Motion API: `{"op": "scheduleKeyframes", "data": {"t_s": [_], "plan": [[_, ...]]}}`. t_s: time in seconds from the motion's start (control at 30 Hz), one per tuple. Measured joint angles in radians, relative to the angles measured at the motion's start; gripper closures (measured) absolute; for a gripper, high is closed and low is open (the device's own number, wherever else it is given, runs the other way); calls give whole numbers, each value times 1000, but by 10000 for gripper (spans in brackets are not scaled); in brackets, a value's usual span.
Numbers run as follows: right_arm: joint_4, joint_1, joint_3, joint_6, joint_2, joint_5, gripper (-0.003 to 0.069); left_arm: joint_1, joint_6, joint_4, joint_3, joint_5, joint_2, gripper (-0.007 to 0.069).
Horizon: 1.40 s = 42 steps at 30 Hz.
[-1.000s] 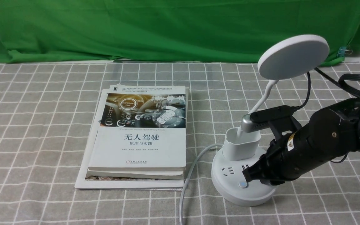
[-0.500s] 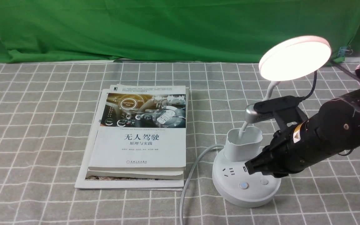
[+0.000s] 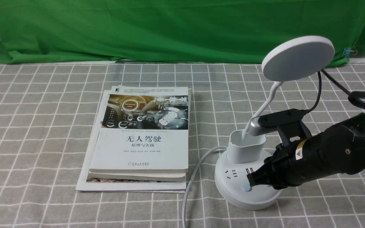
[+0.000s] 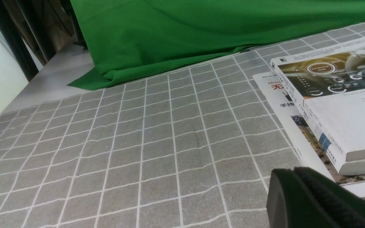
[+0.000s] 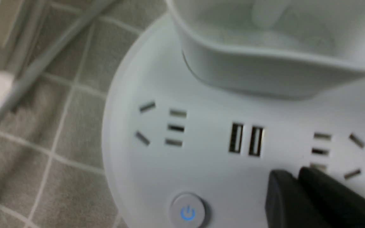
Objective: Turn off the desk lamp on the grey coffee tablecloth by hand.
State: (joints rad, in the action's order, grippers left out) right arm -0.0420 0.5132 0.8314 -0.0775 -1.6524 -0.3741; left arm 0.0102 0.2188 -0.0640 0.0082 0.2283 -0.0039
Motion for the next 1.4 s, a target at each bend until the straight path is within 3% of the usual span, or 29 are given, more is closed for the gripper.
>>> {"op": "scheduleKeyframes", "data": {"t_s": [0.27, 0.57, 0.67, 0.77, 0.93, 1.4], "plan": [[-1, 0, -16, -4, 71, -58, 550, 0, 1, 0, 0, 0, 0, 624], [60, -21, -21, -7, 403, -106, 549, 0, 0, 0, 0, 0, 0, 624], [79, -47, -21, -4, 483, -179, 549, 0, 0, 0, 0, 0, 0, 624], [84, -69, -22, -19, 596, -362, 557, 0, 0, 0, 0, 0, 0, 624], [63, -70, -23, -34, 767, -485, 610, 0, 0, 0, 0, 0, 0, 624], [53, -70, -23, -62, 1057, -519, 624, 0, 0, 0, 0, 0, 0, 624]]}}
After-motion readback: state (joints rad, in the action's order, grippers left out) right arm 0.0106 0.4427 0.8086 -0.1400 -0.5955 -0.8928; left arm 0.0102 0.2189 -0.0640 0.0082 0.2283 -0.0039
